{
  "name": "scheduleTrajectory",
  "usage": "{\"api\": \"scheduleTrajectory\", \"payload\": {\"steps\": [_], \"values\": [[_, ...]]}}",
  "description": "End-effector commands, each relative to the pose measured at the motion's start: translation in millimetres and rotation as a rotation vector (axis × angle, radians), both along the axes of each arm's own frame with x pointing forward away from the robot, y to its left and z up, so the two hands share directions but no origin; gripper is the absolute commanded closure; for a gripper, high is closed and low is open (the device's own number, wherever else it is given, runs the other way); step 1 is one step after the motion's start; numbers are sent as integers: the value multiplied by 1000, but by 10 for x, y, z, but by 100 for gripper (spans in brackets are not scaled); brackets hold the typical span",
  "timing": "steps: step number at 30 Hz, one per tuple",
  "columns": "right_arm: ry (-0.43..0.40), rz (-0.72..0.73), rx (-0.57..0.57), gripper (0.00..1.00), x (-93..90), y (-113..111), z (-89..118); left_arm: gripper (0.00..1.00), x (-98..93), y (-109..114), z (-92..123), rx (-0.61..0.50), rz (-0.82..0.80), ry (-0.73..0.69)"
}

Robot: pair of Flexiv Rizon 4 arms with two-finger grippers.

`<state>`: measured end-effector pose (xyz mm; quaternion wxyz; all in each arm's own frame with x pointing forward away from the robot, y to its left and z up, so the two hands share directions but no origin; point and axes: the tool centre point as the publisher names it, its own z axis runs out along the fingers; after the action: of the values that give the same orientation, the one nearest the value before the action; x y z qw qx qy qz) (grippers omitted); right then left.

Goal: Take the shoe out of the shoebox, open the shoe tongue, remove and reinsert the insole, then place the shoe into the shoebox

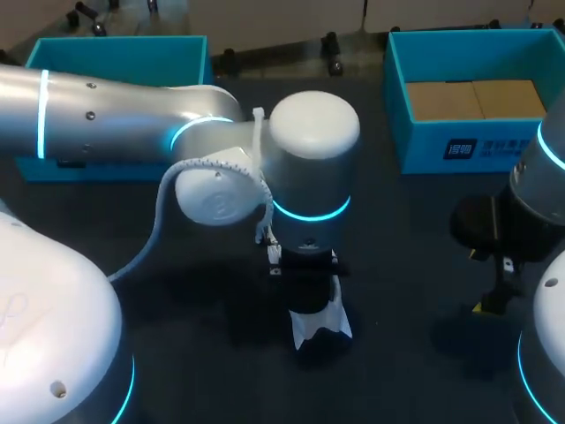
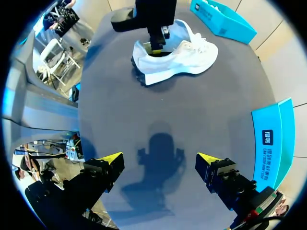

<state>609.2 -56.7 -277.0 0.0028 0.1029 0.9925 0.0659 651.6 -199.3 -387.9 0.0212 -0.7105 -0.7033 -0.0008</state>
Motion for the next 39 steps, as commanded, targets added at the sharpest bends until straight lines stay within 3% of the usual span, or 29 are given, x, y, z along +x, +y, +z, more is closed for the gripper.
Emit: {"api": "scheduleTrajectory", "payload": {"steps": [1, 9, 24, 32, 39], "values": [[-3, 0, 0, 0, -17, -7, -10, 100, -44, -115, -255, 16, 9, -5], [-3, 0, 0, 0, -17, -7, -10, 100, 20, -153, -321, -52, 71, -20], [-3, 0, 0, 0, -17, -7, -10, 100, 109, -132, 178, -168, 97, -49], [-3, 0, 0, 0, -17, -7, -10, 100, 100, -161, 307, -177, 102, -102], [-3, 0, 0, 0, -17, -7, -10, 100, 87, -179, 288, -177, 131, -167]]}}
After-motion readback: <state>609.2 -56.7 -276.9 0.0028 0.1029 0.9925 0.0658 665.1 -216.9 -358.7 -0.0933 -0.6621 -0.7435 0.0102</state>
